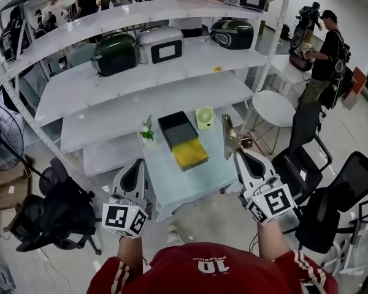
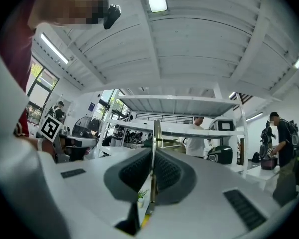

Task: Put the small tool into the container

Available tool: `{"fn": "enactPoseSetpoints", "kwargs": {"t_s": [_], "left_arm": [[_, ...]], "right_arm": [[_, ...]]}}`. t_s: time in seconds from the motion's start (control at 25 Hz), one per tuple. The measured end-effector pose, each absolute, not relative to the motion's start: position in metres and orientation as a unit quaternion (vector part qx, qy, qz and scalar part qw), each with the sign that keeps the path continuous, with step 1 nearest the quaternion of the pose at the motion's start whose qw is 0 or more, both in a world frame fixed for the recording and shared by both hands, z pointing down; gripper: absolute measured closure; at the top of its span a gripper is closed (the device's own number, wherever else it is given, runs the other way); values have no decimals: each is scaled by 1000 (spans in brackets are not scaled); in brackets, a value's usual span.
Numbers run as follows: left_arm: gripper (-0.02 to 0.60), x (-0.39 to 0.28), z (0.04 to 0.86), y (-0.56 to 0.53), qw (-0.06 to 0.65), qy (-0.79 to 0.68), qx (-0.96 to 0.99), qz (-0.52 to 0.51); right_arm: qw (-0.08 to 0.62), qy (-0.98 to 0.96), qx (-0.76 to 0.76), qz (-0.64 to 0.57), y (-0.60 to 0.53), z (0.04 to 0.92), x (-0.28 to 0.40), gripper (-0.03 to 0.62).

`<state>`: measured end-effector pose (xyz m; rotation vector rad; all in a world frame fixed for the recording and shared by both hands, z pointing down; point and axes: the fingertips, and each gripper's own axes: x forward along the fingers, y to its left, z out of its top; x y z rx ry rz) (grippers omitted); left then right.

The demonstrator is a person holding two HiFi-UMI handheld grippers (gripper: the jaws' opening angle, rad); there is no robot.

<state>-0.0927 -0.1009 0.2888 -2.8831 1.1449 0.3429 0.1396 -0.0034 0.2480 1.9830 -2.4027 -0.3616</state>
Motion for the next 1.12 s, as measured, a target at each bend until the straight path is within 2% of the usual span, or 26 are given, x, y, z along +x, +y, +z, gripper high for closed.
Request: {"fn": "enactPoseSetpoints", "kwargs": {"t_s": [0.68,1.12], "left_arm": [[583,-81,286,-230,13,296,-950,99],[583,-44,309,-274,1,274,-958,80]], "right_arm": [[-12,-745,661,-89,-133,252,118,579],[-6,-735,675,-69,-169,277,138,580]]}}
